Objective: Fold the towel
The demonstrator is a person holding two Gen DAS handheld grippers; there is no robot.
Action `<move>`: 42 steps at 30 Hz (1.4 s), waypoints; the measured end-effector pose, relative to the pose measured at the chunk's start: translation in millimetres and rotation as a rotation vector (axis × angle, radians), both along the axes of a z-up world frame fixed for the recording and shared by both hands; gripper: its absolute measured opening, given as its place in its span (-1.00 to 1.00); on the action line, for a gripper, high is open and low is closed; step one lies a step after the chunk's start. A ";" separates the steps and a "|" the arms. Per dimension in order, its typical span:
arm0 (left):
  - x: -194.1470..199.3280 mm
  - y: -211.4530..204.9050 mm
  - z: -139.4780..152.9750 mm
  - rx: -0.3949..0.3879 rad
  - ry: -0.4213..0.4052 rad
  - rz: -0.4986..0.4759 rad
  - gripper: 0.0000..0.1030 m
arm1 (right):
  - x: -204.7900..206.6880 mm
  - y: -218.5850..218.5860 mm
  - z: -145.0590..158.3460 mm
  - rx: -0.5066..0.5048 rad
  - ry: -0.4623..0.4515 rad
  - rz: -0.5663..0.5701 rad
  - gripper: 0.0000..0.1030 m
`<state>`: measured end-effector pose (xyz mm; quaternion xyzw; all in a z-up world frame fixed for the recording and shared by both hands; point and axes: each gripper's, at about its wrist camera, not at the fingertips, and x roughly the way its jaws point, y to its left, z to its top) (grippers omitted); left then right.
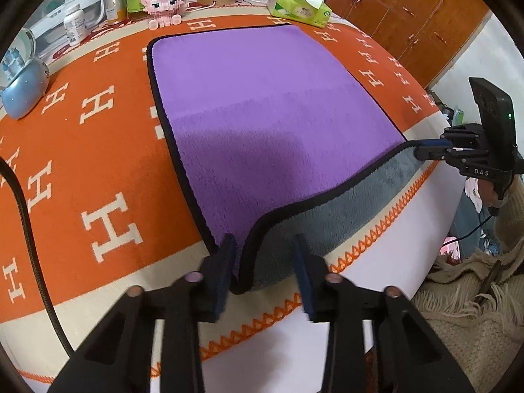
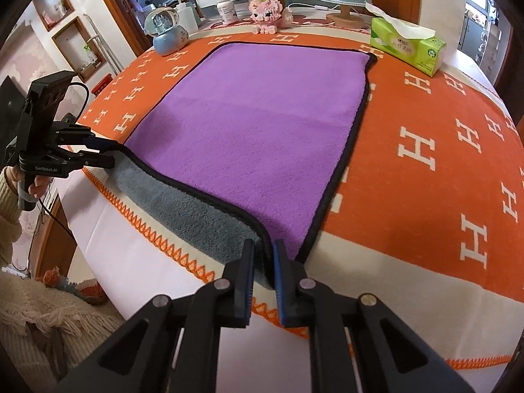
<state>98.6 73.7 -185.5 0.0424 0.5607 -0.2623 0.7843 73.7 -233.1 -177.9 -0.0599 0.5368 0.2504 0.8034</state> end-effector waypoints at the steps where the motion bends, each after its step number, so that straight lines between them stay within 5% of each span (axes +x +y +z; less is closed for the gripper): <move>1: -0.2 -0.5 -0.2 0.001 0.002 -0.001 -0.54 | 0.0 0.5 0.4 -0.002 -0.003 0.001 -0.86; 8: -5.6 -6.6 0.4 0.054 -0.017 -0.004 -0.87 | -3.2 4.2 2.7 -0.031 -0.034 0.007 -0.90; 15: -9.4 -9.9 5.8 0.102 -0.053 0.038 -0.91 | -6.5 7.2 9.6 -0.063 -0.075 -0.022 -0.92; 24: 4.8 -13.1 43.2 0.154 -0.205 0.116 -0.91 | 7.9 5.3 35.4 -0.081 -0.173 -0.109 -0.92; 42: 120.8 -22.6 100.4 0.227 -0.408 0.285 -0.91 | 120.8 18.4 100.3 -0.118 -0.391 -0.274 -0.92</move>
